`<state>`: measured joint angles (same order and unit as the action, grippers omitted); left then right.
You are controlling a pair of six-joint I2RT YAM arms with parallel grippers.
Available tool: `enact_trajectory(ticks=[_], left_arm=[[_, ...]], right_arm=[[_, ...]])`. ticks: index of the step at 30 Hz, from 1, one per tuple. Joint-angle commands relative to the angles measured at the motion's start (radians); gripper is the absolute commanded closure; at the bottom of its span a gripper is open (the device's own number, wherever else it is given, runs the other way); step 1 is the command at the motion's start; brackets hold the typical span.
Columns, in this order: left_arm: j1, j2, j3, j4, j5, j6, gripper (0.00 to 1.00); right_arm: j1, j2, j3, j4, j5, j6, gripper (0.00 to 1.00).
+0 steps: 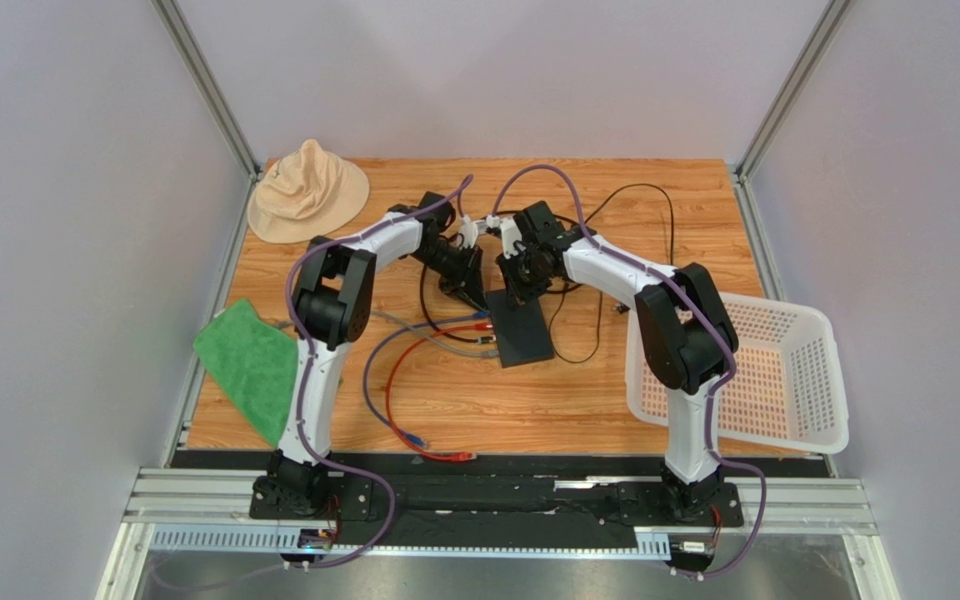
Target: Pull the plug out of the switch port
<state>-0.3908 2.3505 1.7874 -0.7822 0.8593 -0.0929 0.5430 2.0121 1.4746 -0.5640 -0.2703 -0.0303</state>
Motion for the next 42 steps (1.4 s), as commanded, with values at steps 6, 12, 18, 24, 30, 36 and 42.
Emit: enact_trajectory(ticks=[6,12,18,24,30,36,42], left_arm=[[-0.040,-0.002,-0.020,-0.078,-0.049,0.068,1.00],[-0.043,0.001,-0.006,-0.118,-0.043,0.091,1.00],[-0.043,-0.019,-0.045,-0.140,-0.059,0.120,1.00],[-0.043,-0.022,-0.052,-0.164,-0.066,0.139,1.00],[-0.051,0.000,0.010,-0.192,-0.063,0.137,1.00],[0.016,-0.134,-0.133,-0.069,-0.069,0.098,0.84],[0.040,-0.178,-0.186,0.044,0.056,0.068,0.57]], right_arm=[[0.025,0.056,-0.037,-0.050,0.043,-0.008,1.00],[0.025,0.054,-0.039,-0.051,0.057,-0.014,1.00],[0.025,0.047,-0.051,-0.045,0.063,-0.017,1.00],[0.025,0.051,-0.037,-0.048,0.071,-0.022,1.00],[0.023,0.062,-0.037,-0.042,0.072,-0.025,1.00],[0.021,0.053,-0.043,-0.039,0.079,-0.033,1.00],[0.023,0.059,-0.045,-0.042,0.068,-0.029,1.00]])
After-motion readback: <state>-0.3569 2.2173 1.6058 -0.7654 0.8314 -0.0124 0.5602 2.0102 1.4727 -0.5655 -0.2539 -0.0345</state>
